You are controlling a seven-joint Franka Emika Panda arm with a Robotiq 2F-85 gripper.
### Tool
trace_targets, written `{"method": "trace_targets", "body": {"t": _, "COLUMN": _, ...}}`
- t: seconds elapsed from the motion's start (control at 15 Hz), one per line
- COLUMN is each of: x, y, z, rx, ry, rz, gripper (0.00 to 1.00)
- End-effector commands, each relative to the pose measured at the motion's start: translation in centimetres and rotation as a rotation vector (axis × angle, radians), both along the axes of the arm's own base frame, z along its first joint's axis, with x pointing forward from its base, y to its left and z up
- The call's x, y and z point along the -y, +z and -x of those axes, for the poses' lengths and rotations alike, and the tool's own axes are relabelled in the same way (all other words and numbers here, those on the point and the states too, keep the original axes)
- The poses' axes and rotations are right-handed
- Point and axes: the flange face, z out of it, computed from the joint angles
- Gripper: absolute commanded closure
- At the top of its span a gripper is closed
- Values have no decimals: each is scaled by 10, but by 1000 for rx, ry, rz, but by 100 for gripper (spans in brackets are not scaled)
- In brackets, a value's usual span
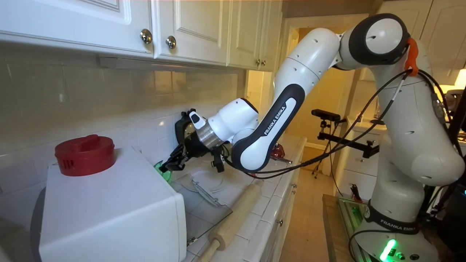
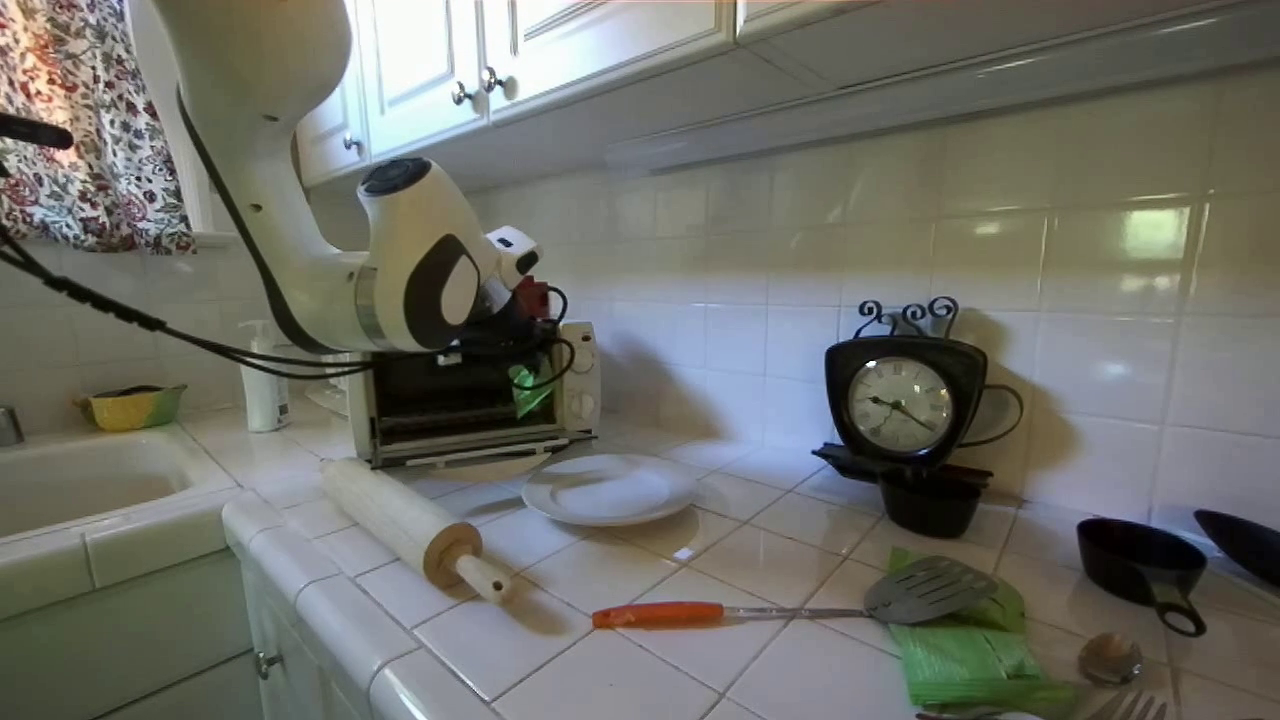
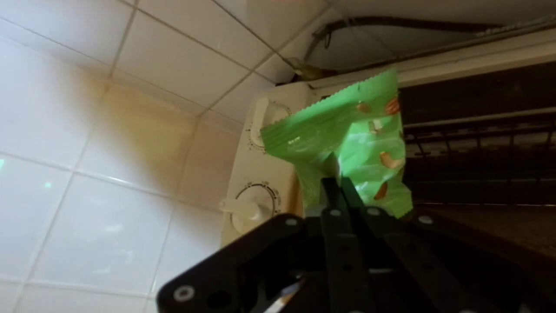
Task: Move the green packet from the plate to the mini oven
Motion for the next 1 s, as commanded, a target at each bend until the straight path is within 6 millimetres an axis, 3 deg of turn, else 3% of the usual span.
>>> {"method": "trace_targets", "body": {"t": 0.0, "x": -27, "y": -5, "z": -16, "rx": 18, "ry": 100, "rz": 14, "gripper": 99}}
{"method": "trace_targets", "body": {"t": 0.47, "x": -65, "y": -5, "z": -24, "rx": 102, "ry": 248, "rz": 96, "gripper": 99}}
{"method": "trace_targets", "body": {"t": 0.93, "x": -74, "y": -19, "z": -38, "rx": 148, "ry": 331, "rz": 112, "gripper": 99}}
